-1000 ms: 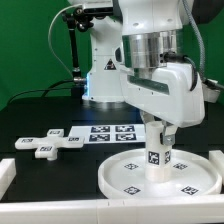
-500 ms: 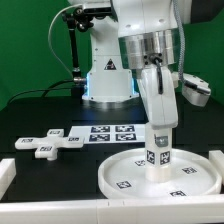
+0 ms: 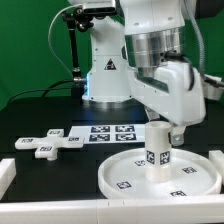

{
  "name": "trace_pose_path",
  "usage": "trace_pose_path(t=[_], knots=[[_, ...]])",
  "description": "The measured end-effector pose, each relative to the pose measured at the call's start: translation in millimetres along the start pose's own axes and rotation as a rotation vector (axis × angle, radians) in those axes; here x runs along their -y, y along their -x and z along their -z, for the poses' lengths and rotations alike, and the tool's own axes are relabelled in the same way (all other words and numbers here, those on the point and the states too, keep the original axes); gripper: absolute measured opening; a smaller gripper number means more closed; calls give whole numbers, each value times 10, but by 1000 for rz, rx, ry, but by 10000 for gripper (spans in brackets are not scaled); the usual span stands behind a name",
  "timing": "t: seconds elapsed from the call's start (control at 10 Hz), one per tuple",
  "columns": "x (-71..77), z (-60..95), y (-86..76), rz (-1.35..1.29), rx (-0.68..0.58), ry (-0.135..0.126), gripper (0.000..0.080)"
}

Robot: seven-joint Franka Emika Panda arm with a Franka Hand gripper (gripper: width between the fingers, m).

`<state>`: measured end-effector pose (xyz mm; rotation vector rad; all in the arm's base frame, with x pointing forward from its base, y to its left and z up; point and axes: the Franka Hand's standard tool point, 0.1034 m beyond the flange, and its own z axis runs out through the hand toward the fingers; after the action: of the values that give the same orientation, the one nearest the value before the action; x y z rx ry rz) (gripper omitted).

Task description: Assemble round table

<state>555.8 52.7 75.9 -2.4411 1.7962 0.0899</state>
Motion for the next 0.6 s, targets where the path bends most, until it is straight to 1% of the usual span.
trace_pose_path(t=[0.5, 0.6], knots=[[-5, -28, 29, 13, 1, 5, 648], [3, -45, 110, 59, 3, 10, 648]])
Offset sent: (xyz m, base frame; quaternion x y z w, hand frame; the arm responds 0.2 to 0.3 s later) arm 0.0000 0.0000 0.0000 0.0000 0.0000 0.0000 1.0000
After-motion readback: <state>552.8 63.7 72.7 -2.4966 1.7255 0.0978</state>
